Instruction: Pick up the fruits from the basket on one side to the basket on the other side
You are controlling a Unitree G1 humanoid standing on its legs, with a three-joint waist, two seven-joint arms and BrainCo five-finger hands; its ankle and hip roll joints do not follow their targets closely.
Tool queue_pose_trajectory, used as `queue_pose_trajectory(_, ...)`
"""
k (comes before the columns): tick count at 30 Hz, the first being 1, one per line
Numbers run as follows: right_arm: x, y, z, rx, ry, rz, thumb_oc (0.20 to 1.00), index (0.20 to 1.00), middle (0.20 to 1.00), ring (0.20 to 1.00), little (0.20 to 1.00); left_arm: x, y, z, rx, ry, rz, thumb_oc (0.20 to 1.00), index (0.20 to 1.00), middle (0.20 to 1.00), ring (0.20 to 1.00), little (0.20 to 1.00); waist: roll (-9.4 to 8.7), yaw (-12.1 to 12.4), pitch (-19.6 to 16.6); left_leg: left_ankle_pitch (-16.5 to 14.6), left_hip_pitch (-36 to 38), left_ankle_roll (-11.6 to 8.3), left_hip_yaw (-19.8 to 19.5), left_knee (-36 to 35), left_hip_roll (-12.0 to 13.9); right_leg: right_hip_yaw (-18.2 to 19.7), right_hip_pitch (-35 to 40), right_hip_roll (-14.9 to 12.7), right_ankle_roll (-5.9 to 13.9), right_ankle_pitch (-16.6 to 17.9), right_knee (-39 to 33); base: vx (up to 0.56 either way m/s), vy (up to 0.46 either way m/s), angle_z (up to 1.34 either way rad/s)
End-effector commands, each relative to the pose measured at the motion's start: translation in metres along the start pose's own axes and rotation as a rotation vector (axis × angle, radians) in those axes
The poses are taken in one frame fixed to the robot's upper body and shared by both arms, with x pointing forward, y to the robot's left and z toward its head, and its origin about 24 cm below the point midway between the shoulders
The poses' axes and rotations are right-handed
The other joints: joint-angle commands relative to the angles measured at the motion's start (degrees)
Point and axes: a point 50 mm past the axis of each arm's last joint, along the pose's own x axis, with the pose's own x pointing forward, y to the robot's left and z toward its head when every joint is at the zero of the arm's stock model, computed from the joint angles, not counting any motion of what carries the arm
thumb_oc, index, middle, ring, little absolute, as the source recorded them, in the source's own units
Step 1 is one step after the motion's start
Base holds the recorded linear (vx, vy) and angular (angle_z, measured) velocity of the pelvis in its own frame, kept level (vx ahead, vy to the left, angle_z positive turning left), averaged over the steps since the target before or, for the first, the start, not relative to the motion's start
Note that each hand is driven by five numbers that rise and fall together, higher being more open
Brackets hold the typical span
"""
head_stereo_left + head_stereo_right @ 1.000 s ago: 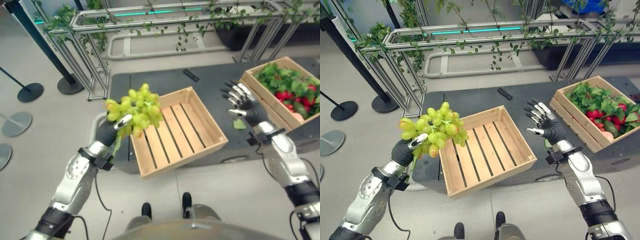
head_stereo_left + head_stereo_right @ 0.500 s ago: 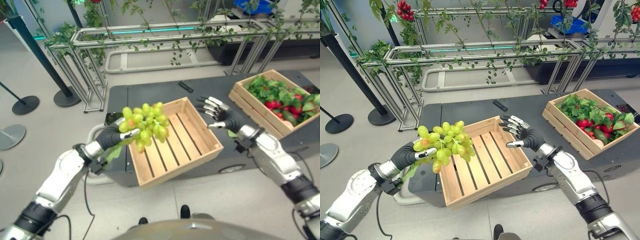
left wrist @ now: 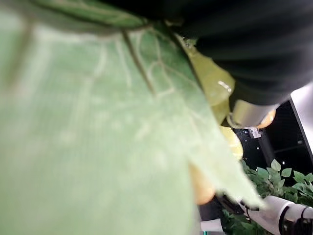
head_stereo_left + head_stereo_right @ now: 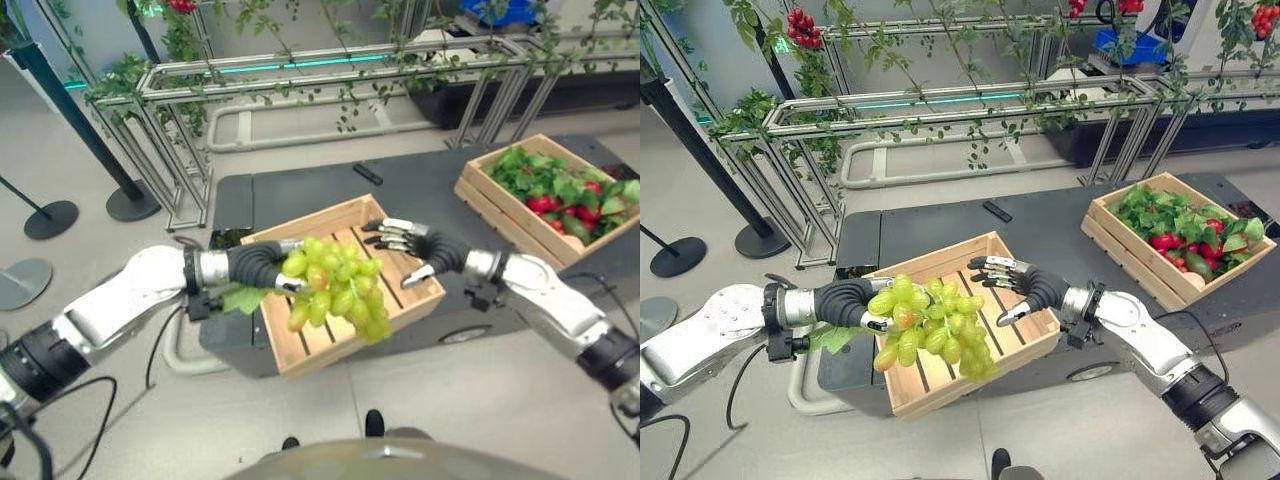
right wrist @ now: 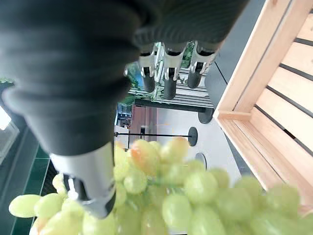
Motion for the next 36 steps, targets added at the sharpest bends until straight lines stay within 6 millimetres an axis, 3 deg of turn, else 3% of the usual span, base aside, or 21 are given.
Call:
queue_pose_trajectory(1,0.011,0.002,0.031,-0.057,-0.112,0.061,1.000,1.000,1.000,1.000,1.000,0.005,0.016,0.037,0.083,-0.159,0.027,0.200,0.200,0.200,0.200,0.200,-2.20,-1.0,0.4,-2.1,0.7,2.22,1.5,2.2,-3.7,0.1,3.1,-1.3,5.94,-4.1,2.4,0.00,0.000,0.00)
queue_pose_trajectory(9,0.022,0.011,0.032,-0.032,-0.130,0.116,1.000,1.000,1.000,1.000,1.000,0.025,0.015,0.051,0.117,-0.220,-0.032,0.200,0.200,0.200,0.200,0.200,-2.46,-1.1,0.4,-2.2,0.7,2.20,1.4,2.3,-3.6,0.2,3.4,-1.2,5.92,-4.2,2.3,0.00,0.000,0.00)
queue_pose_trajectory(16,0.032,0.035,0.020,0.142,-0.091,0.295,1.000,1.000,1.000,1.000,1.000,0.038,0.012,0.063,0.151,-0.268,-0.092,0.200,0.200,0.200,0.200,0.200,-2.90,-1.2,0.5,-2.2,0.5,2.17,1.2,2.3,-3.3,0.3,3.0,-1.1,5.88,-4.3,2.6,0.00,0.000,0.00)
queue_pose_trajectory(25,0.036,0.055,0.016,0.269,-0.047,0.450,1.000,1.000,1.000,1.000,1.000,0.042,0.015,0.073,0.233,-0.290,-0.118,0.200,0.200,0.200,0.200,0.200,-3.29,-0.9,0.7,-1.9,0.3,2.03,1.0,2.1,-3.3,0.1,2.8,-1.1,5.89,-4.3,2.7,0.00,0.000,0.00)
queue_pose_trajectory(36,0.036,0.056,0.015,0.271,-0.016,0.502,1.000,1.000,1.000,1.000,1.000,0.042,0.017,0.078,0.294,-0.299,-0.116,0.200,0.200,0.200,0.200,0.200,-3.58,-0.5,0.5,-1.6,0.1,1.97,0.6,1.5,-3.3,-0.2,2.7,-1.3,5.91,-4.3,2.6,0.00,0.000,0.00)
